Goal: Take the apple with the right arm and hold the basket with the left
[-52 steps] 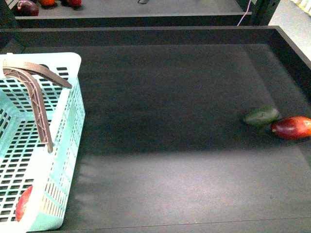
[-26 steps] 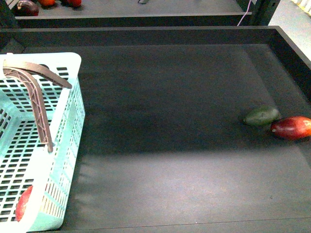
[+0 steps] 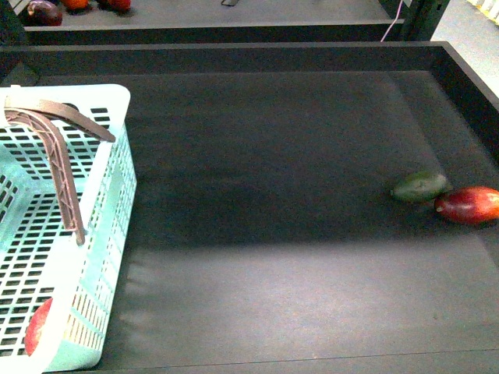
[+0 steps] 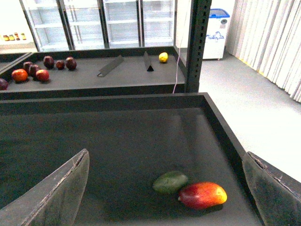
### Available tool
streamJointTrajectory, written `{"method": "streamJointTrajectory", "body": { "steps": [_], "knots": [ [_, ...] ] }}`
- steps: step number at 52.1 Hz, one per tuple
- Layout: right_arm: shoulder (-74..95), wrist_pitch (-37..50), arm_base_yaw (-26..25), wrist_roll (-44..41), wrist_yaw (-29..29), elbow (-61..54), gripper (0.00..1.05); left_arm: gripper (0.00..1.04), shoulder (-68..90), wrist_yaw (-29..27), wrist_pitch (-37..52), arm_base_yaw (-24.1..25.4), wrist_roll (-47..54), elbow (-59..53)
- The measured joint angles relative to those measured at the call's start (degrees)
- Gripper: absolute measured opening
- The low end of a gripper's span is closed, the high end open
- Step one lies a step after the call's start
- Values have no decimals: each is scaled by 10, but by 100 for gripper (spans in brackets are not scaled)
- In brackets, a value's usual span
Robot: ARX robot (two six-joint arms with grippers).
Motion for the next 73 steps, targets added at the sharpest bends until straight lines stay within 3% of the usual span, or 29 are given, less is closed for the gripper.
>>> {"method": "streamJointTrajectory", "body": {
  "steps": [22,27,70,73],
  "knots": [
    [0,0,0,0,0,0,96,3,-85,0,-85,0,0,0],
    [0,0,0,0,0,0,96,3,-172,0,-181,0,0,0],
    [0,0,0,0,0,0,96,3,-183,0,-185,0,0,0],
    [0,0,0,0,0,0,96,14,-183,0,-185,0,0,0]
  ]
}}
